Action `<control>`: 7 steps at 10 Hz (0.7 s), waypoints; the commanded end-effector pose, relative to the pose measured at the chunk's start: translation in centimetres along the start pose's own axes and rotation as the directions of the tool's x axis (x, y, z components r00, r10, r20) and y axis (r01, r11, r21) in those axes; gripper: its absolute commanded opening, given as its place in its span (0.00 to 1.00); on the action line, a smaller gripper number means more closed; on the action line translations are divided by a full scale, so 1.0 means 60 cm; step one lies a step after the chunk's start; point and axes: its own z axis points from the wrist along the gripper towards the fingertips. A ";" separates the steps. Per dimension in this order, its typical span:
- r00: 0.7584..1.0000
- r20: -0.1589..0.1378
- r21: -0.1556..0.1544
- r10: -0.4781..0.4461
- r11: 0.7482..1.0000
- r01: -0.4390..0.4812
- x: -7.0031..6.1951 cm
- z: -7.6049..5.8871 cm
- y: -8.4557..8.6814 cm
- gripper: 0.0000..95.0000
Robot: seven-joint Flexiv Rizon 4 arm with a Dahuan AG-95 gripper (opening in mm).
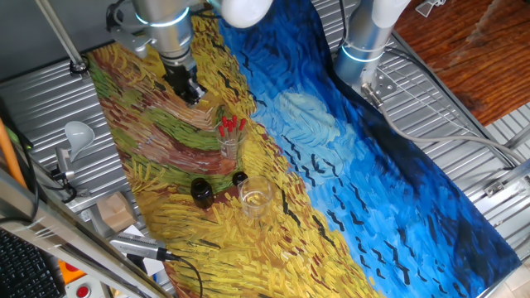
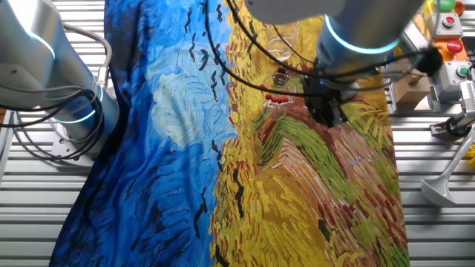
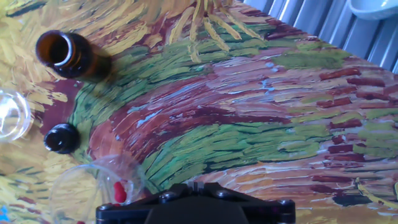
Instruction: Transfer liquid using a dropper
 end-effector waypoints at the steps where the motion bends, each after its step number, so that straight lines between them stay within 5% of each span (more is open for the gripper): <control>1: 1.000 0.009 0.003 0.006 1.000 -0.006 0.010 -0.001 0.004 0.00; 7: 0.983 -0.006 0.012 -0.184 0.983 0.184 0.010 -0.001 0.004 0.00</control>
